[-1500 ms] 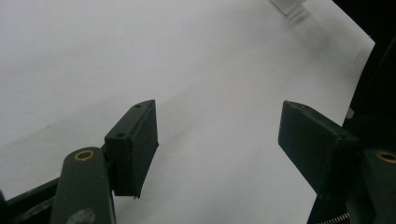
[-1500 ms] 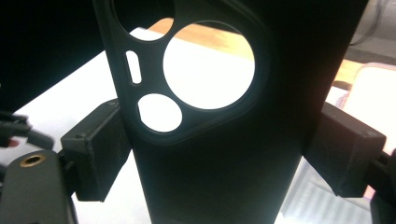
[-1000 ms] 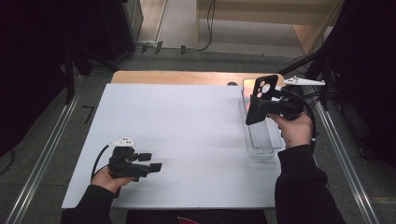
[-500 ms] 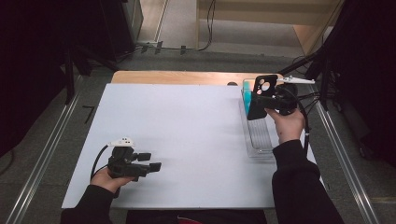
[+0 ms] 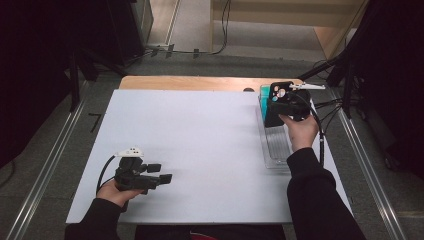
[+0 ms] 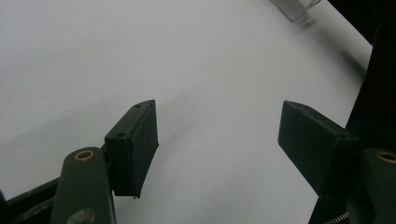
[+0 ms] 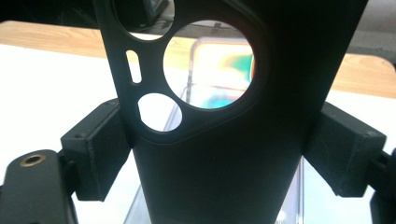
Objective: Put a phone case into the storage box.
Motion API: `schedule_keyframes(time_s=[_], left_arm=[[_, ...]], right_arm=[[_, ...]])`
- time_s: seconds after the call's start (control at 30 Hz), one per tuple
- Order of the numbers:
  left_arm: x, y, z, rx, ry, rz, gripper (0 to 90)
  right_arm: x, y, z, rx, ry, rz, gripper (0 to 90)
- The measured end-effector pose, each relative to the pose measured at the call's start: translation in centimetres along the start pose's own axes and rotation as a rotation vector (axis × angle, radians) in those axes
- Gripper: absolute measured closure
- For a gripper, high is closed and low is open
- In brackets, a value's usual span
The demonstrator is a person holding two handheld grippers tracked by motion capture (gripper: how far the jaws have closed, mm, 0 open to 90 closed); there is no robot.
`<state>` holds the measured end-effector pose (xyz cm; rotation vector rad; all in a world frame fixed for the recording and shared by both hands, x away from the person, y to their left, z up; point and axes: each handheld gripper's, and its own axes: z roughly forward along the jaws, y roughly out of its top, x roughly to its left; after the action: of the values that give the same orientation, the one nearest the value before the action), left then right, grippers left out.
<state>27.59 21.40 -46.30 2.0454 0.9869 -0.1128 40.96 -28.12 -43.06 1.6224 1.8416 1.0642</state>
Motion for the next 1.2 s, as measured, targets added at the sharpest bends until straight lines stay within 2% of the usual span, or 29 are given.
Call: schedule_keyframes(time_s=[0.1,0.47,0.7,1.2], left_arm=[[0.0,0.0,0.0,-0.003,-0.001,0.000,28.3],[0.0,-0.1,0.2,0.004,-0.001,0.001,28.3],[0.0,0.0,0.2,-0.001,-0.002,-0.001,28.3],[0.2,0.0,0.0,-0.012,0.003,-0.006,28.3]], right_arm=[[-0.1,-0.2,0.7,0.026,-0.003,0.013,12.5],[-0.1,0.1,3.6,0.078,-0.040,0.005,12.5],[-0.4,0.5,4.7,0.078,-0.058,0.033,12.5],[-0.3,2.0,6.1,0.073,-0.079,0.039,12.5]])
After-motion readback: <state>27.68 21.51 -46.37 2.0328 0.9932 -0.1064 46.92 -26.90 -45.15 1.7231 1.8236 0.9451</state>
